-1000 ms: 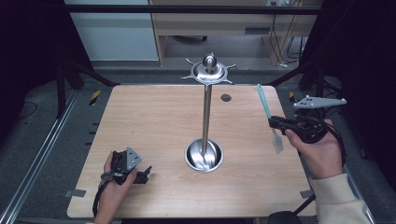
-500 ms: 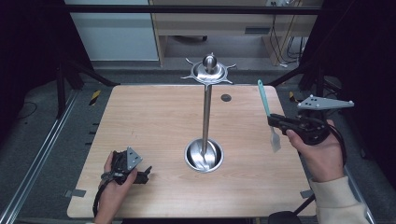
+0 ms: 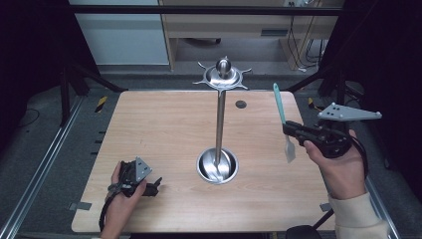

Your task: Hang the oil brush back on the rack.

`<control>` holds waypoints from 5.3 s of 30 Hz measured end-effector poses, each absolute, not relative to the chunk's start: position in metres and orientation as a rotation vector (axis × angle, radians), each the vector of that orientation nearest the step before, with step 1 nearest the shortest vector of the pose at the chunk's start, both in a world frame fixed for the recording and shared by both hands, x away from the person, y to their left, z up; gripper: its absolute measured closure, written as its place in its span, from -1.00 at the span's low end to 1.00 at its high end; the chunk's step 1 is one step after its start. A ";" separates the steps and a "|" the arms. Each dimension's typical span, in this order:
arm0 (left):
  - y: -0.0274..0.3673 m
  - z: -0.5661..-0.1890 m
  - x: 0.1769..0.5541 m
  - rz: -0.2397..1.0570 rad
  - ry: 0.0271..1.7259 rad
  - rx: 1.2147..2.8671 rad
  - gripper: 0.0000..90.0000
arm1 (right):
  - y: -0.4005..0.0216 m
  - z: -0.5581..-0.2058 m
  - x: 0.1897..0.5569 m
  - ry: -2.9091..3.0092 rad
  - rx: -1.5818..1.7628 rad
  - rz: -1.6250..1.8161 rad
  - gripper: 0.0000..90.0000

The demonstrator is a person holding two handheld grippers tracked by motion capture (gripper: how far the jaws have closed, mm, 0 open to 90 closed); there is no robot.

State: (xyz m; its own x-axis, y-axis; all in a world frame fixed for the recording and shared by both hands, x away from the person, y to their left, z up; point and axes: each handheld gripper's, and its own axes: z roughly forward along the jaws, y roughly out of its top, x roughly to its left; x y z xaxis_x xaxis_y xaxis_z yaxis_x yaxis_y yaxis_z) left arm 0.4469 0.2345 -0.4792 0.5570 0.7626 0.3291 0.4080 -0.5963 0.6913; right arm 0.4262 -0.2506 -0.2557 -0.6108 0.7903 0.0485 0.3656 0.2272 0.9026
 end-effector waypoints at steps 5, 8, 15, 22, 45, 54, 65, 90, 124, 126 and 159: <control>0.234 -0.479 0.447 0.845 0.939 2.239 -0.94 | -0.246 -0.254 0.423 2.081 1.044 1.367 0.83; 0.234 -0.479 0.447 0.844 0.939 2.238 -0.94 | -0.242 -0.253 0.420 2.076 1.024 1.381 0.83; 0.234 -0.479 0.447 0.844 0.938 2.240 -0.94 | -0.235 -0.251 0.414 2.068 0.991 1.401 0.83; 0.234 -0.480 0.447 0.843 0.936 2.246 -0.94 | -0.228 -0.250 0.407 2.071 0.956 1.420 0.83; 0.234 -0.480 0.447 0.840 0.935 2.248 -0.94 | -0.212 -0.248 0.408 2.084 0.888 1.463 0.83; 0.234 -0.480 0.447 0.843 0.934 2.247 -0.94 | -0.208 -0.248 0.410 2.089 0.877 1.464 0.83; 0.233 -0.480 0.447 0.842 0.933 2.248 -0.94 | -0.206 -0.247 0.412 2.100 0.878 1.456 0.83; 0.233 -0.480 0.447 0.840 0.926 2.256 -0.94 | -0.189 -0.259 0.423 2.093 0.892 1.478 0.83; 0.232 -0.481 0.447 0.839 0.926 2.259 -0.94 | -0.181 -0.273 0.427 2.014 0.885 1.532 0.83; 0.232 -0.481 0.447 0.840 0.926 2.259 -0.94 | -0.181 -0.273 0.428 2.015 0.885 1.530 0.83; 0.233 -0.481 0.446 0.838 0.925 2.259 -0.94 | -0.176 -0.275 0.435 2.022 0.881 1.540 0.82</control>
